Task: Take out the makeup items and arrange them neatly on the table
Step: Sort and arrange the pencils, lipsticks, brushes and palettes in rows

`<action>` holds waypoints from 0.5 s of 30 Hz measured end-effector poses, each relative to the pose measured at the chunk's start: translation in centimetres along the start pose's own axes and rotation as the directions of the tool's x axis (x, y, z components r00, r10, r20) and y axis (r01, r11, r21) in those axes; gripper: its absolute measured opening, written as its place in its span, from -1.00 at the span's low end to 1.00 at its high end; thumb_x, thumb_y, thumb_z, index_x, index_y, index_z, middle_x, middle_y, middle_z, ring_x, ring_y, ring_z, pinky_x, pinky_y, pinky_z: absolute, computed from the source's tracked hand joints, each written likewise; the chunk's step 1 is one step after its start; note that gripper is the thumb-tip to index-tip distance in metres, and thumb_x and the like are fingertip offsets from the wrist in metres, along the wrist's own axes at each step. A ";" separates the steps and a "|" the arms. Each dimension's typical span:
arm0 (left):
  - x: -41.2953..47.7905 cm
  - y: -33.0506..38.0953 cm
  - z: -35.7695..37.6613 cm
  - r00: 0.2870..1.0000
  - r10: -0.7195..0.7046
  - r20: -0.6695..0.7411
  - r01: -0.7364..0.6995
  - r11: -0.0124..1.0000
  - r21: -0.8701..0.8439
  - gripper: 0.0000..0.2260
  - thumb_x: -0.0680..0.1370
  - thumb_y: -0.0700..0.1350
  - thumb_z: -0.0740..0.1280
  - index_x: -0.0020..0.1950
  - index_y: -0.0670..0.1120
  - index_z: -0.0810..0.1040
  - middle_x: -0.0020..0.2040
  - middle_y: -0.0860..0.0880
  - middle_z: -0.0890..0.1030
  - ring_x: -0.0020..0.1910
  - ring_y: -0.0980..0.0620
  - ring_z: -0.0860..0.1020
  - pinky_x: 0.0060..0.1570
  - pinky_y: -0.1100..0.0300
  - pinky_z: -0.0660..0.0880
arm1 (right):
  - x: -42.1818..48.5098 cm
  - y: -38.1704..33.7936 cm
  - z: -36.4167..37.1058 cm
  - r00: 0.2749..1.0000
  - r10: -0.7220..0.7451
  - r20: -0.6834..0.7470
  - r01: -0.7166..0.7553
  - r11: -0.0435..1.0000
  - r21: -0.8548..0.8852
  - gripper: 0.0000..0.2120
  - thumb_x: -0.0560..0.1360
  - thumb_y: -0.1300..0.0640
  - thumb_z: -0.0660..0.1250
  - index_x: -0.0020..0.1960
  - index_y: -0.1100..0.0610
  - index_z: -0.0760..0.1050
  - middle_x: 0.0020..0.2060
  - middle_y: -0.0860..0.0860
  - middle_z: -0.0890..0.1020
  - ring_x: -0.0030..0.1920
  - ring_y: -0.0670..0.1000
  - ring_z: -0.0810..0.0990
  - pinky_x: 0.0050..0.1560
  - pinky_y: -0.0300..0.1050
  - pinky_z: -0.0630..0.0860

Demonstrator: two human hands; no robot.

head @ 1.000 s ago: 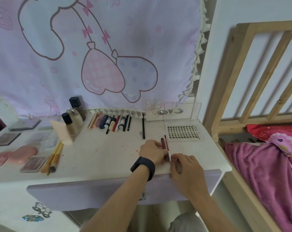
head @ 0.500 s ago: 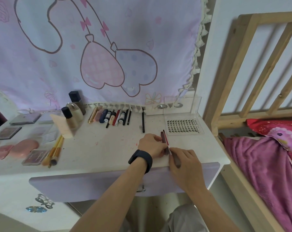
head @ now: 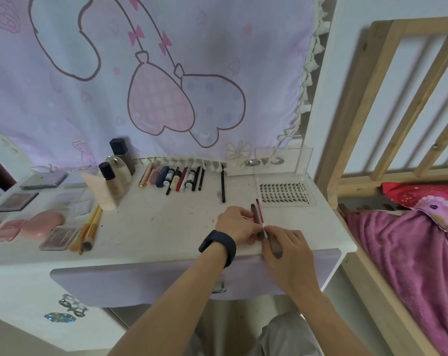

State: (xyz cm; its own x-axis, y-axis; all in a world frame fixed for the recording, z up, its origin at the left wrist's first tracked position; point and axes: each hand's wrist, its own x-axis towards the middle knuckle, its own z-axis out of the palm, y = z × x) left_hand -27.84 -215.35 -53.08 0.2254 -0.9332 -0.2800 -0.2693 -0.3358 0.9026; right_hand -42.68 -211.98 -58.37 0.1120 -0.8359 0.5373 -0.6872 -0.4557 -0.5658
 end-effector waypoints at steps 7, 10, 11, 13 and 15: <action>0.0 0.1 -0.1 1.000 -0.009 0.011 0.009 1.000 0.001 -0.68 0.42 -0.21 0.56 0.13 -0.13 0.58 -0.11 -0.08 0.70 -0.28 -0.03 0.72 -0.23 0.10 0.68 | -0.1 0.3 0.2 1.000 -0.016 -0.016 0.016 1.000 0.003 -0.76 0.47 0.20 0.52 0.13 0.12 0.66 0.03 -0.02 0.72 0.04 0.01 0.61 0.08 -0.22 0.45; -0.1 0.3 -0.3 1.000 -0.007 0.007 0.007 1.000 0.022 -0.65 0.42 -0.16 0.56 0.17 -0.12 0.59 -0.03 -0.06 0.66 -0.27 -0.04 0.71 -0.25 0.14 0.67 | -0.1 0.3 0.1 0.999 -0.024 -0.027 0.024 1.000 0.000 -0.74 0.45 0.21 0.55 0.13 0.13 0.66 0.02 0.00 0.72 0.03 0.02 0.62 0.08 -0.21 0.45; -0.1 0.3 -0.5 1.000 -0.004 0.002 0.004 0.999 0.031 -0.65 0.42 -0.14 0.56 0.17 -0.11 0.59 0.00 -0.06 0.66 -0.27 -0.04 0.71 -0.25 0.15 0.67 | 0.0 0.3 0.1 0.999 -0.025 -0.026 0.025 1.000 -0.001 -0.73 0.44 0.21 0.55 0.13 0.14 0.66 0.02 0.00 0.72 0.02 0.03 0.63 0.08 -0.20 0.46; -0.3 0.4 -1.2 1.000 0.013 -0.009 -0.012 0.998 0.057 -0.67 0.44 -0.11 0.55 0.16 -0.09 0.59 0.01 -0.03 0.65 -0.27 -0.01 0.71 -0.21 0.14 0.67 | 0.0 0.2 0.0 1.000 -0.012 -0.013 0.012 1.000 0.006 -0.73 0.44 0.21 0.55 0.13 0.14 0.66 0.03 0.01 0.72 0.04 0.03 0.63 0.09 -0.19 0.47; -0.5 0.3 -2.2 0.998 0.053 -0.021 -0.051 0.995 0.083 -0.70 0.47 -0.09 0.51 0.17 -0.07 0.58 -0.01 0.00 0.65 -0.28 0.03 0.71 -0.19 0.14 0.67 | 0.0 0.1 -0.2 1.000 0.002 0.000 -0.002 1.000 0.021 -0.74 0.46 0.22 0.54 0.13 0.16 0.66 0.06 0.02 0.71 0.06 0.03 0.62 0.11 -0.18 0.48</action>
State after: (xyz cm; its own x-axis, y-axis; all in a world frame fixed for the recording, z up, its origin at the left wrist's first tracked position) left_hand -26.00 -214.70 -51.93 0.2303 -0.9467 -0.2251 -0.3570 -0.2974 0.8855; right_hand -42.93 -211.95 -58.34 0.1106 -0.8368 0.5362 -0.6718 -0.4605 -0.5802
